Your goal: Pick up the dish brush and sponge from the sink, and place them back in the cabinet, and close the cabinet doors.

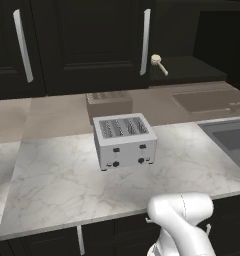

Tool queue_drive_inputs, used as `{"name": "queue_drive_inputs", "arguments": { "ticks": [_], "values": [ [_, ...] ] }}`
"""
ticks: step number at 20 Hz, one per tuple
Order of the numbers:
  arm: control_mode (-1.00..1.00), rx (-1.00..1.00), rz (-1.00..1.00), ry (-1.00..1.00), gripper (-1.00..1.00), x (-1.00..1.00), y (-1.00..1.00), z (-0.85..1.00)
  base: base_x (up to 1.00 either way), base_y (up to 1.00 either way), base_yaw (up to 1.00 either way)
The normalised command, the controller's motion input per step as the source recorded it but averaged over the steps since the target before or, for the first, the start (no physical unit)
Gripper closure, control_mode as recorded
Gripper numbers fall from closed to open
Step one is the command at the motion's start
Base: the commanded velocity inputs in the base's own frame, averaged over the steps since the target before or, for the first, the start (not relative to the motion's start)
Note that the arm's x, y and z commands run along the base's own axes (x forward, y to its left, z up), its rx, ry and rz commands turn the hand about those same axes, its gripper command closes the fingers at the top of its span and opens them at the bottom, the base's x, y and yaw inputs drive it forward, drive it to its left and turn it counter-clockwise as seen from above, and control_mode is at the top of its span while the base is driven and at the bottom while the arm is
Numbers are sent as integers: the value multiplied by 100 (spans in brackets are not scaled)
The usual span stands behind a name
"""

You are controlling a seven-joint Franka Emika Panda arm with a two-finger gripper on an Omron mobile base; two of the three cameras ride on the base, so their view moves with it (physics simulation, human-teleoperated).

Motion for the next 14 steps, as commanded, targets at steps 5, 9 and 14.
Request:
{"name": "queue_drive_inputs", "arguments": {
  "ticks": [5,9,14],
  "values": [
    [-100,0,7,0,-100,16,-14,-11,0,0,0],
    [-100,0,7,0,-100,12,-18,-4,0,0,0],
    [-100,0,7,0,-100,11,-21,0,0,0,0]
  ]
}}
